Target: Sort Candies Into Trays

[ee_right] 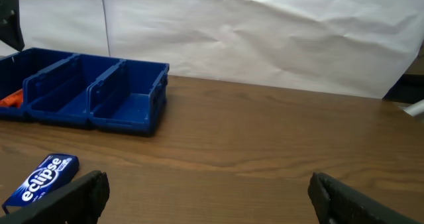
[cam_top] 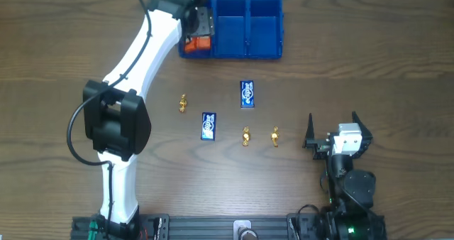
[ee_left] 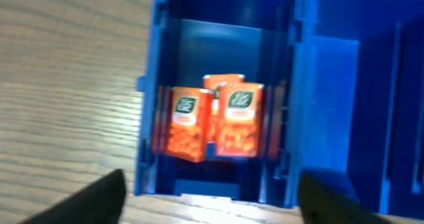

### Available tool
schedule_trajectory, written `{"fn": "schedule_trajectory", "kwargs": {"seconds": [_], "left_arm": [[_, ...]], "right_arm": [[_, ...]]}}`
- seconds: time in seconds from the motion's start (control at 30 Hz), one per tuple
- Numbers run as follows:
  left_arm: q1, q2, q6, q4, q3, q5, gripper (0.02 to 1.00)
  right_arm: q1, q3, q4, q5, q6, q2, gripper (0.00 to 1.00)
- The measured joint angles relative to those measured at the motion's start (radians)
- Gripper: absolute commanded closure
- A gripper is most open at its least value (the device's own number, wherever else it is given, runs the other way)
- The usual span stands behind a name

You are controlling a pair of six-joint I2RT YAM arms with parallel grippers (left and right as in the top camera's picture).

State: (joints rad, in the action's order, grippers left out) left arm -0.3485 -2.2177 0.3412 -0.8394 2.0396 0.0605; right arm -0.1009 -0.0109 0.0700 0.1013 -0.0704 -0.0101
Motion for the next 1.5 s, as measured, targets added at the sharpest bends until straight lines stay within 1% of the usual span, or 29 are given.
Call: {"fn": "schedule_trajectory", "kwargs": {"seconds": [0.13,0.2,0.27,0.4,0.5,0.6,0.73,0.83,0.93,1.07,1.23,1.3,1.5], "left_arm": [[0.012,0.043,-0.002,-0.014,-0.012,0.008,0.117],[0.008,0.146,-0.006,0.046,-0.114,0.032,0.106],[0.006,0.291,-0.014,0.135,-0.24,0.051,0.097],[0.022,0.681,-0.048,0.335,-0.503,0.071,0.084],[0.061,0.988,-0.098,0.497,-0.711,0.096,0.066],[0.101,1.228,-0.148,0.63,-0.929,0.107,0.047],[0.162,1.48,-0.192,0.752,-1.222,0.082,0.045],[0.202,1.677,-0.234,0.867,-1.448,0.022,0.018],[0.229,1.851,-0.268,0.93,-1.616,-0.039,0.018],[0.267,2.037,-0.291,0.959,-1.821,-0.089,0.018],[0.291,2.174,-0.298,0.951,-2.018,-0.134,0.02],[0.293,2.192,-0.298,0.902,-2.034,-0.142,0.023],[0.293,2.206,-0.302,0.848,-2.032,-0.159,0.02]], "right_arm": [[0.0,0.0,0.0,0.0,0.0,0.0,0.003],[0.0,0.0,0.0,0.0,0.0,0.0,0.003],[0.0,0.0,0.0,0.0,0.0,0.0,0.003],[0.0,0.0,0.0,0.0,0.0,0.0,0.003],[0.0,0.0,0.0,0.0,0.0,0.0,0.003],[0.0,0.0,0.0,0.0,0.0,0.0,0.003],[0.0,0.0,0.0,0.0,0.0,0.0,0.003],[0.0,0.0,0.0,0.0,0.0,0.0,0.003],[0.0,0.0,0.0,0.0,0.0,0.0,0.003],[0.0,0.0,0.0,0.0,0.0,0.0,0.003],[0.0,0.0,0.0,0.0,0.0,0.0,0.003],[0.0,0.0,0.0,0.0,0.0,0.0,0.003],[0.0,0.0,0.0,0.0,0.0,0.0,0.003]]}}
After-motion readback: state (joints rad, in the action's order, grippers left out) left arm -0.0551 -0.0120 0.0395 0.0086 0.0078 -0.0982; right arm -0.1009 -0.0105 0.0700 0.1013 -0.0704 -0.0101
